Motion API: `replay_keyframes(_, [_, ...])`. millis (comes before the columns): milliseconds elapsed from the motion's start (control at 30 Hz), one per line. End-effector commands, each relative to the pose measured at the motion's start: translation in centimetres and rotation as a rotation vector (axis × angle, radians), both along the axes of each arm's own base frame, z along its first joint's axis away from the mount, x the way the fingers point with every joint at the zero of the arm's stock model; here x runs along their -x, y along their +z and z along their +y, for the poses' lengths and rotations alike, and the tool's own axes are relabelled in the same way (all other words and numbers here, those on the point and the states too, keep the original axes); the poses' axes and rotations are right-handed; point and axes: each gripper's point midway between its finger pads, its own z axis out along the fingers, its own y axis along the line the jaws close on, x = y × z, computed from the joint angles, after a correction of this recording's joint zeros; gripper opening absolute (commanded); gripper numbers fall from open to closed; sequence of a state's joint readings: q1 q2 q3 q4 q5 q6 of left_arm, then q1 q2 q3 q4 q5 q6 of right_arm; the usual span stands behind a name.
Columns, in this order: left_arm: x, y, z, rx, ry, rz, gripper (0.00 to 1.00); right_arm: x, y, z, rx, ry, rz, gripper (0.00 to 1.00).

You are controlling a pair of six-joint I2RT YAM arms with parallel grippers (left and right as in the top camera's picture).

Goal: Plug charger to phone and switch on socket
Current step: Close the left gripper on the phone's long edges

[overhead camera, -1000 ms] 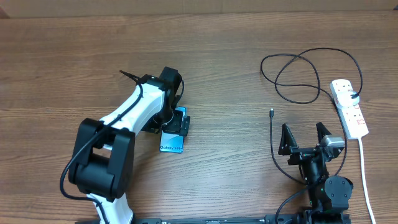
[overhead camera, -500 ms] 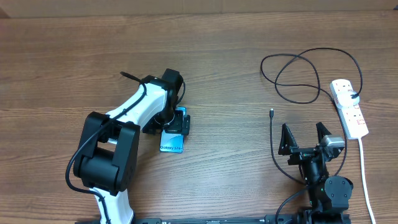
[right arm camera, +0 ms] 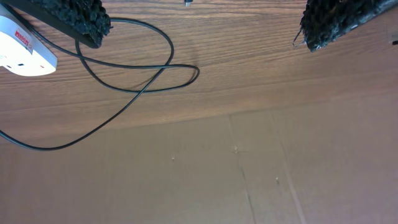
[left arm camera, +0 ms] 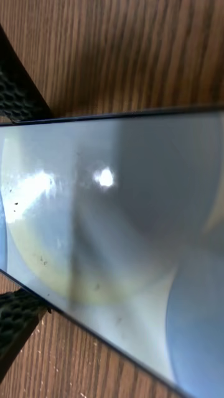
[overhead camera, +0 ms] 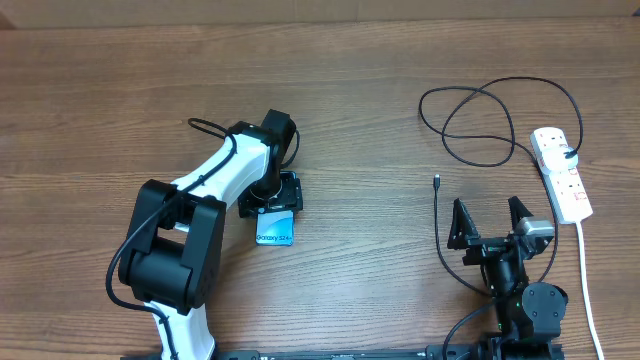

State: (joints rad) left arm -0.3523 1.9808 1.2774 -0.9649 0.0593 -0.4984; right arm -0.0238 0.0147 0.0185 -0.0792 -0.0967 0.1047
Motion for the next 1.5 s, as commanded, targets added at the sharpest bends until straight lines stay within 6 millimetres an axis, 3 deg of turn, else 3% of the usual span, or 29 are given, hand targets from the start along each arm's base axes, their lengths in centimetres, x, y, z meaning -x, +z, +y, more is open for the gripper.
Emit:
replay_keyframes(0, [-0.1, -0.5, 0.2, -0.028, 0.05, 0.006, 0.73, 0.0, -0.1, -0.1, -0.007, -0.007, -0.006, 1.0])
replay_keyframes(167, [-0.2, -0.5, 0.2, -0.037, 0.143, 0.006, 0.75, 0.0, -0.1, -0.1, -0.007, -0.007, -0.006, 1.0])
replay_keyframes(300, [-0.2, -0.5, 0.2, -0.04, 0.146, 0.003, 1.0, 0.0, -0.1, -0.1, -0.007, -0.007, -0.006, 1.0])
replay_keyframes(700, [-0.5, -0.6, 0.9, -0.061, 0.01, -0.015, 1.0, 0.0, -0.1, -0.1, -0.007, -0.007, -0.006, 1.0])
replay_keyframes(867, [-0.1, -0.8, 1.0, -0.058, -0.036, -0.002, 0.89, 0.0, -0.1, -0.1, -0.007, -0.007, -0.006, 1.0])
replay_keyframes(1100, [1.2, -1.9, 1.1, -0.049, -0.034, 0.026, 0.83, 0.0, -0.1, -0.1, -0.007, -0.007, -0.006, 1.0])
replay_keyframes(1267, [1.9, -3.0, 0.9, -0.023, -0.03, 0.032, 0.72, 0.0, -0.1, -0.1, -0.006, -0.007, -0.006, 1.0])
replay_keyframes(1367, [1.9, -3.2, 0.8, -0.018, -0.029, 0.029, 0.6, 0.0, -0.1, -0.1, -0.007, -0.007, -0.006, 1.0])
replay_keyframes(1467, [1.8, -3.2, 0.8, -0.016, -0.029, 0.025, 0.57, 0.0, -0.1, -0.1, -0.006, -0.007, -0.006, 1.0])
